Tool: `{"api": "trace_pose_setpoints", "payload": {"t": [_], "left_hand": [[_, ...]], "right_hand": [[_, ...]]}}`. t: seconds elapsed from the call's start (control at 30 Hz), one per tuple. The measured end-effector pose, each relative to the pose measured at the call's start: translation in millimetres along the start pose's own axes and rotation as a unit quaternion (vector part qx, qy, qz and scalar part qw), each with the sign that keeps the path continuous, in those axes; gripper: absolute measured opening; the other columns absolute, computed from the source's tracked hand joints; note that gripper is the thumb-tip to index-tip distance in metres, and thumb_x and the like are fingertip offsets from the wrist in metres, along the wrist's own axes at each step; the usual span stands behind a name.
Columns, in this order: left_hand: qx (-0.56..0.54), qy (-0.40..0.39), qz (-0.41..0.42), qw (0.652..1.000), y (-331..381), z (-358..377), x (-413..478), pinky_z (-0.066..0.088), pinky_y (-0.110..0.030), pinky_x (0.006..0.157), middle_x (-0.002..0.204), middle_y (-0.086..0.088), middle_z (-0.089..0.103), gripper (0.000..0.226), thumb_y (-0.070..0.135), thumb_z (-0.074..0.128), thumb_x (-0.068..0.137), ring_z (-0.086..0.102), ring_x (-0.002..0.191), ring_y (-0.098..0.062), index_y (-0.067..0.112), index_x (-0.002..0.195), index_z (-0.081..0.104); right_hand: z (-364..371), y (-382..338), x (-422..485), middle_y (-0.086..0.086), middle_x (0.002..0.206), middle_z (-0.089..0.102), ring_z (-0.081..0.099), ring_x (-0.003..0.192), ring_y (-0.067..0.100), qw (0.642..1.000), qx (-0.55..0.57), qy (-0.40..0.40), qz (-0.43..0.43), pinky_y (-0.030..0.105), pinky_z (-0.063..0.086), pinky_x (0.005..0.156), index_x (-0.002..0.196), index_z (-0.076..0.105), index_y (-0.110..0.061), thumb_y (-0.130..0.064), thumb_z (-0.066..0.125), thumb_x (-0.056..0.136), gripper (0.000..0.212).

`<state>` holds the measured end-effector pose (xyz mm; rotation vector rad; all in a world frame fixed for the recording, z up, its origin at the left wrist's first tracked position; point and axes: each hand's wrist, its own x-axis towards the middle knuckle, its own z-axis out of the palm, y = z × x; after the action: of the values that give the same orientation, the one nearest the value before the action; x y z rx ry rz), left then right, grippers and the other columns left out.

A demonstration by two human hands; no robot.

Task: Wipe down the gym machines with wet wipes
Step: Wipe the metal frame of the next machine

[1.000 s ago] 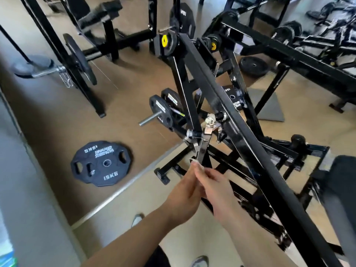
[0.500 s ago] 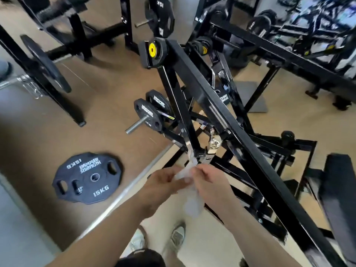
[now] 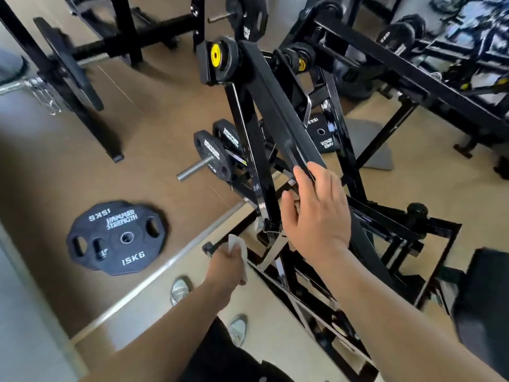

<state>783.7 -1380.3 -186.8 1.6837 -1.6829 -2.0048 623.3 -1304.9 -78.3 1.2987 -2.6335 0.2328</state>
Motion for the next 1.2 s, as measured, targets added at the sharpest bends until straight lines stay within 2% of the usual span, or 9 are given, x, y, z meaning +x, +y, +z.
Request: {"api": "trace_pose_setpoints", "payload": {"t": [0.17, 0.4, 0.6, 0.67, 0.77, 0.83, 0.93, 1.07, 1.2], "left_hand": [[0.04, 0.004, 0.084, 0.996, 1.0, 25.0, 20.3, 0.047, -0.04, 0.066, 0.077, 0.003, 0.053, 0.035, 0.045, 0.037, 0.106, 0.053, 0.073, -0.019, 0.02, 0.09, 0.054], [-0.253, -0.134, 0.031, 0.958, 5.9, 99.0, -11.9, 0.03, -0.035, 0.121, 0.148, 0.026, 0.049, 0.052, 0.069, 0.032, 0.101, 0.038, 0.139, 0.004, 0.048, 0.147, 0.044], [-0.239, -0.166, -0.077, 0.953, -17.4, 98.3, 40.9, 0.042, -0.021, 0.088, 0.128, 0.001, 0.068, 0.071, 0.063, 0.018, 0.106, 0.06, 0.12, -0.01, 0.016, 0.14, 0.059], [-0.24, -0.173, -0.081, 0.952, -17.8, 100.6, 46.4, 0.04, -0.028, 0.095, 0.136, 0.001, 0.064, 0.069, 0.068, 0.023, 0.1, 0.053, 0.133, -0.017, 0.023, 0.139, 0.057], [-0.271, -0.163, -0.013, 0.949, -6.5, 103.0, 14.7, 0.037, -0.025, 0.106, 0.138, 0.015, 0.063, 0.058, 0.066, 0.023, 0.104, 0.05, 0.134, 0.0, 0.036, 0.14, 0.057], [-0.326, -0.163, -0.003, 0.931, -10.6, 100.4, 0.0, 0.043, -0.011, 0.094, 0.131, 0.017, 0.068, 0.056, 0.059, 0.023, 0.108, 0.057, 0.121, 0.011, 0.031, 0.138, 0.061], [-0.376, -0.15, -0.047, 0.913, -18.9, 90.6, 20.7, 0.048, -0.027, 0.099, 0.127, 0.003, 0.072, 0.061, 0.061, 0.029, 0.107, 0.066, 0.119, -0.008, 0.019, 0.132, 0.065], [-0.289, -0.123, -0.142, 0.939, -27.1, 101.5, 71.3, 0.049, -0.033, 0.081, 0.084, 0.002, 0.07, 0.046, 0.052, 0.039, 0.106, 0.062, 0.084, -0.018, 0.02, 0.089, 0.068], [-0.338, -0.103, -0.151, 0.923, -14.6, 118.7, 39.8, 0.031, -0.057, 0.119, 0.13, -0.011, 0.067, 0.06, 0.061, 0.044, 0.093, 0.048, 0.137, -0.034, 0.019, 0.132, 0.061]], "right_hand": [[6.3, -3.6, -1.7, 0.02, 0.148, 0.048, 0.045, 0.135, 0.038, 0.997, -0.064, 0.026, -0.022, 0.053, 0.039, 0.11, 0.144, 0.054, -0.013, -0.041, 0.036, 0.107, 0.05], [13.3, -4.7, -1.9, 0.019, 0.148, 0.05, 0.047, 0.135, 0.038, 0.995, -0.078, 0.063, -0.029, 0.052, 0.039, 0.111, 0.133, 0.063, -0.012, -0.037, 0.036, 0.108, 0.044], [17.8, -5.3, -2.7, 0.019, 0.146, 0.053, 0.049, 0.133, 0.038, 0.991, -0.088, 0.091, -0.032, 0.051, 0.042, 0.108, 0.121, 0.067, -0.012, -0.031, 0.043, 0.106, 0.034], [18.9, -5.8, -2.9, 0.019, 0.145, 0.053, 0.049, 0.133, 0.038, 0.991, -0.087, 0.097, -0.032, 0.052, 0.042, 0.107, 0.12, 0.067, -0.012, -0.03, 0.043, 0.106, 0.033], [20.7, -5.3, -1.5, 0.019, 0.145, 0.054, 0.05, 0.132, 0.038, 0.99, -0.088, 0.107, -0.031, 0.052, 0.043, 0.106, 0.117, 0.068, -0.012, -0.029, 0.045, 0.105, 0.031], [21.3, -5.4, -1.7, 0.019, 0.144, 0.054, 0.051, 0.132, 0.038, 0.989, -0.086, 0.113, -0.031, 0.051, 0.044, 0.105, 0.114, 0.068, -0.012, -0.029, 0.045, 0.105, 0.03], [21.7, -5.4, -1.6, 0.019, 0.144, 0.055, 0.051, 0.131, 0.038, 0.989, -0.082, 0.116, -0.033, 0.051, 0.044, 0.105, 0.112, 0.069, -0.012, -0.028, 0.045, 0.105, 0.03], [22.4, -5.2, -2.4, 0.018, 0.144, 0.054, 0.05, 0.133, 0.038, 0.99, -0.081, 0.114, -0.03, 0.051, 0.043, 0.106, 0.111, 0.069, -0.012, -0.028, 0.044, 0.105, 0.03], [24.2, -3.9, -2.4, 0.018, 0.144, 0.054, 0.049, 0.133, 0.038, 0.989, -0.085, 0.118, -0.028, 0.05, 0.042, 0.107, 0.113, 0.07, -0.011, -0.028, 0.045, 0.105, 0.031]]}}
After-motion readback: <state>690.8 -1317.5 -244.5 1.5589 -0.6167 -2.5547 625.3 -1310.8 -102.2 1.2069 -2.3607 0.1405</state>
